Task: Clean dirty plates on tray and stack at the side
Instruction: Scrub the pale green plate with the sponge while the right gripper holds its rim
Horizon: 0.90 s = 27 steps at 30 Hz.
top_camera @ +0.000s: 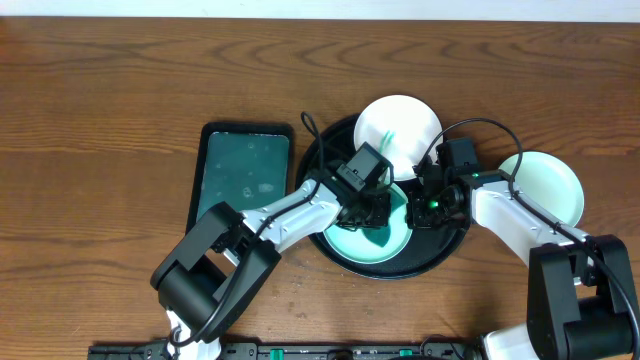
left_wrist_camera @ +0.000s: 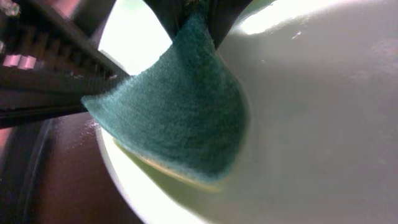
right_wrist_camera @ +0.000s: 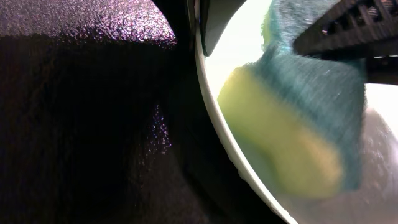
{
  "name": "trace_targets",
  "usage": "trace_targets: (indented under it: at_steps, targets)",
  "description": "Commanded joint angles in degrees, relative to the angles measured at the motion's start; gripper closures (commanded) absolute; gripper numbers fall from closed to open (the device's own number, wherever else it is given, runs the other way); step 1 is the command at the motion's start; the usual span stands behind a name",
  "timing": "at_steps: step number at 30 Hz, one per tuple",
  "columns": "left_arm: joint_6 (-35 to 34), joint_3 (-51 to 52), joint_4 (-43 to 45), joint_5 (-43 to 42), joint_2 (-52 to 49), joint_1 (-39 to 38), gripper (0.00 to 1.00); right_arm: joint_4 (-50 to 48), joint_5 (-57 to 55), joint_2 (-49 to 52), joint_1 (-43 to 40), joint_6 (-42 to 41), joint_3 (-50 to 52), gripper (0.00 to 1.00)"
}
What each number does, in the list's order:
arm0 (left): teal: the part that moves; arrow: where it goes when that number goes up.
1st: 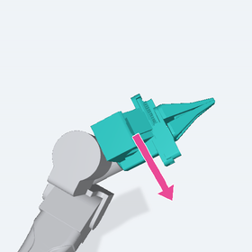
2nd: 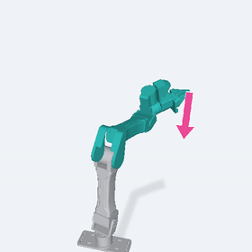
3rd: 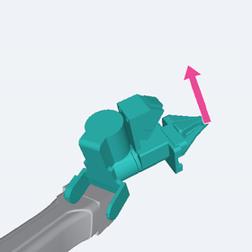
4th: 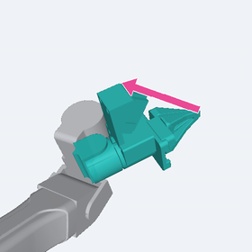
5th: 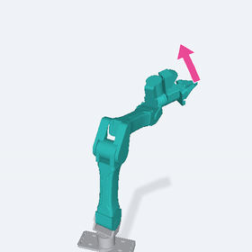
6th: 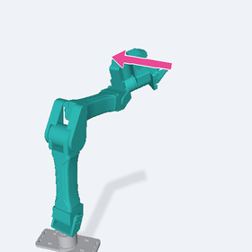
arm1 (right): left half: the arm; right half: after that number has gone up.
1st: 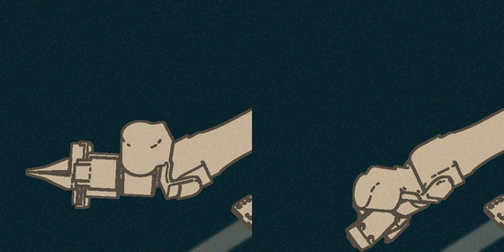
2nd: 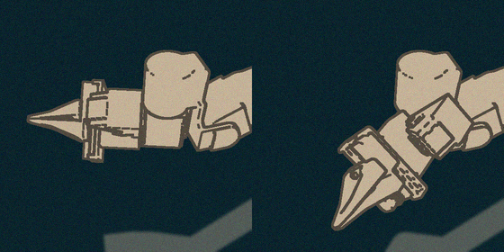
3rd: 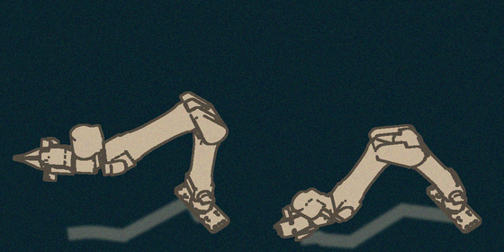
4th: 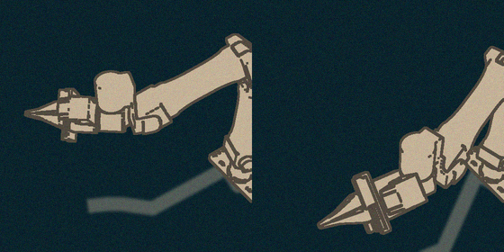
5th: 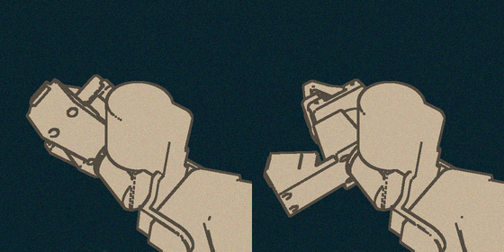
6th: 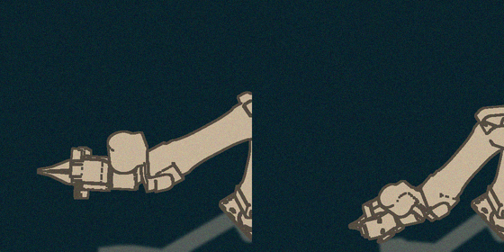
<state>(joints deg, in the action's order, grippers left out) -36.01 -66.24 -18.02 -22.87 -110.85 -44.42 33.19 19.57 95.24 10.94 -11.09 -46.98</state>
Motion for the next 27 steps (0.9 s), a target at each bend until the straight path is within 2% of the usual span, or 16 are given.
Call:
trace_targets:
  at_steps: [1,4,7,12,16,24,26,27]
  targets:
    - [0.85,0.13,-9.03,13.62,-1.79,0.48,0.93,0.90,-2.62,1.53,0.02,0.26,0.61,0.99]
    - [4.42,-2.23,-14.12,24.30,-1.77,1.03,0.93,0.85,-2.67,1.51,0.02,0.26,0.61,0.99]
    - [8.68,-3.21,-15.47,34.25,-1.77,1.01,0.93,0.87,-2.64,1.51,0.02,0.24,0.61,0.99]
    - [14.88,-3.21,-16.31,43.58,-1.77,1.03,0.93,0.87,-2.64,1.51,0.02,0.24,0.61,0.99]
    - [15.41,-3.21,-20.20,46.99,-1.77,1.03,0.93,1.05,-2.67,1.51,0.02,0.26,0.61,0.99]
    - [13.29,-3.23,-22.14,46.95,-1.77,1.20,0.93,1.11,-2.82,1.51,0.02,0.26,0.61,0.99]
    - [11.52,-3.23,-20.63,44.44,-1.77,1.40,0.93,1.11,-2.84,1.53,0.02,0.26,0.61,0.99]
    - [11.54,-3.23,-19.30,40.46,-1.77,1.46,0.93,1.11,-2.84,1.51,0.02,0.26,0.61,0.99]
